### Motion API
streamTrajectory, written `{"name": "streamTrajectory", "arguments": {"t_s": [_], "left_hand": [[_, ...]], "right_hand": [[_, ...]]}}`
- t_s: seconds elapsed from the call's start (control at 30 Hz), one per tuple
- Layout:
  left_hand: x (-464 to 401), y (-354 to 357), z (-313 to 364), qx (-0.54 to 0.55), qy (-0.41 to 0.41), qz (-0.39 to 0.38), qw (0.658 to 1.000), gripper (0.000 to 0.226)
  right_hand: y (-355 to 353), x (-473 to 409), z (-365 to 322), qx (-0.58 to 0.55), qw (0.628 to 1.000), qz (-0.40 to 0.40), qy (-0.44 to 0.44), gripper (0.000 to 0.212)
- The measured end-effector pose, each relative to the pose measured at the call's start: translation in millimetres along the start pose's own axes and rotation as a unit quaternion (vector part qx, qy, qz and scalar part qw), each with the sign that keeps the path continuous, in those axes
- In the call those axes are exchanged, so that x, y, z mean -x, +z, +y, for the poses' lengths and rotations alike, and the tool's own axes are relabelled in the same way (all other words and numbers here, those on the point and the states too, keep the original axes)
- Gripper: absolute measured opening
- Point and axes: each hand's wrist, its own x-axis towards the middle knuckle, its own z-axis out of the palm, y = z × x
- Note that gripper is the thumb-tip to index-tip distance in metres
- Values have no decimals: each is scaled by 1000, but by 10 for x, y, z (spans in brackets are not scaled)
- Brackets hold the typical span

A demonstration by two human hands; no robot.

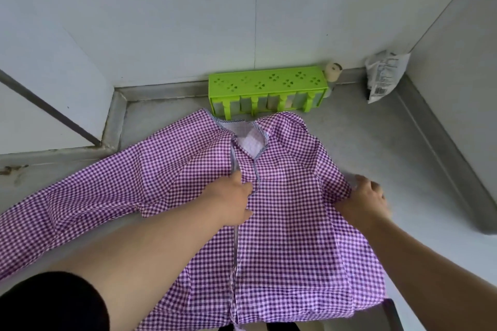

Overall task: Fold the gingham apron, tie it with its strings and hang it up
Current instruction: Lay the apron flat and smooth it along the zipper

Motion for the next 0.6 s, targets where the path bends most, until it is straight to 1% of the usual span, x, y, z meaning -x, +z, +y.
{"name": "streamTrajectory", "arguments": {"t_s": [0.03,0.1,0.13,0.17,0.27,0.3,0.33,0.37,0.4,0.43,0.47,0.5,0.53,0.57,0.6], "left_hand": [[-12,-17,18,1,-5,-1,1000,61],[-30,-42,55,3,-18,4,1000,61],[-36,-56,77,-4,-22,13,1000,61],[-45,-61,94,-27,-18,31,999,59],[-108,-90,126,-146,35,91,985,49],[-133,-95,131,-170,55,102,979,47],[-162,-94,144,-182,72,105,975,47],[-188,-86,146,-179,79,102,975,50],[-203,-99,181,-167,77,96,978,53],[-205,-117,220,-150,72,86,982,54],[-203,-137,266,-130,68,77,986,50],[-197,-160,317,-106,66,70,990,42],[-199,-176,375,-79,63,60,993,36],[-206,-186,427,-54,54,49,996,38],[-222,-181,464,-46,45,38,997,46]], "right_hand": [[4,-24,44,21,1000,-11,4,72],[-22,-75,73,72,997,5,-16,44],[-51,-91,63,86,996,12,-27,33],[-79,-98,36,82,996,21,-40,28],[-206,11,-142,-25,994,33,-97,17],[-235,107,-227,-37,990,27,-133,14],[-250,205,-294,-23,983,11,-181,13],[-230,303,-354,-3,972,-24,-233,14],[-197,408,-393,5,958,-83,-274,17],[-161,491,-422,-9,941,-158,-300,22],[-128,553,-434,-54,919,-249,-303,25],[-101,590,-438,-118,897,-318,-284,26],[-54,563,-403,-167,893,-330,-258,26],[-11,501,-358,-196,906,-291,-235,28],[36,419,-294,-184,935,-210,-218,31]]}}
